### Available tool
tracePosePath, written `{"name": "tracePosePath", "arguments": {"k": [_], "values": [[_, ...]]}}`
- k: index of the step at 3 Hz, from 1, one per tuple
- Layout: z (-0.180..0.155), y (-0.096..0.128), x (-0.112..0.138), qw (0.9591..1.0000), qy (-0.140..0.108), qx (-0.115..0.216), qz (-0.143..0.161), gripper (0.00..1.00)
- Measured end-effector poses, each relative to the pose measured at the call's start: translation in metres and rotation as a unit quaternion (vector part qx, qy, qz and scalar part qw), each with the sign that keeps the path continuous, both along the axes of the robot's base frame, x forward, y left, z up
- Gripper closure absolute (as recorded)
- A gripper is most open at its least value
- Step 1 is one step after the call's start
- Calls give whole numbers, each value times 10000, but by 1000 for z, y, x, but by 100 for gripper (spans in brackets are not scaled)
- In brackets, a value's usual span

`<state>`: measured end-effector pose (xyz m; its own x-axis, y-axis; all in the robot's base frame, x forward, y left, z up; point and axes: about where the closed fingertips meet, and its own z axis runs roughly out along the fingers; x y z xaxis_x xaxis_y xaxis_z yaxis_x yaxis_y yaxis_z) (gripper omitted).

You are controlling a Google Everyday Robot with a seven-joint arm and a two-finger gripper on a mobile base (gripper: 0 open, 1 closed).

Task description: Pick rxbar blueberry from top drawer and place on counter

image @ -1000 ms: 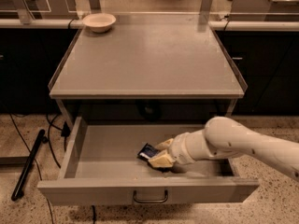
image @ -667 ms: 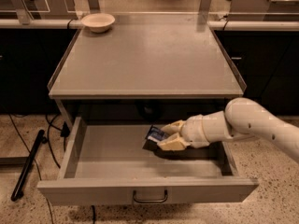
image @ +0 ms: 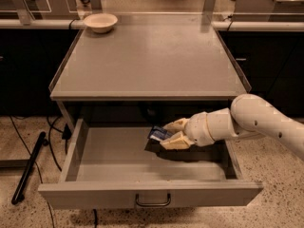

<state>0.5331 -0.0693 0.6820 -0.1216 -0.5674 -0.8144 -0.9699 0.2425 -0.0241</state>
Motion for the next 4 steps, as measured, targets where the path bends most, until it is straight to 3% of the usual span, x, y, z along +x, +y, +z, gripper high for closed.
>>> {"name": "tracePosePath", "arguments": {"k": [1, 2, 4], "values": [[11, 1, -1, 10000, -76, -19, 49, 100], [42, -3, -2, 9998, -205, -13, 53, 100], [139, -29, -1, 9982, -529, -259, 123, 100]]}}
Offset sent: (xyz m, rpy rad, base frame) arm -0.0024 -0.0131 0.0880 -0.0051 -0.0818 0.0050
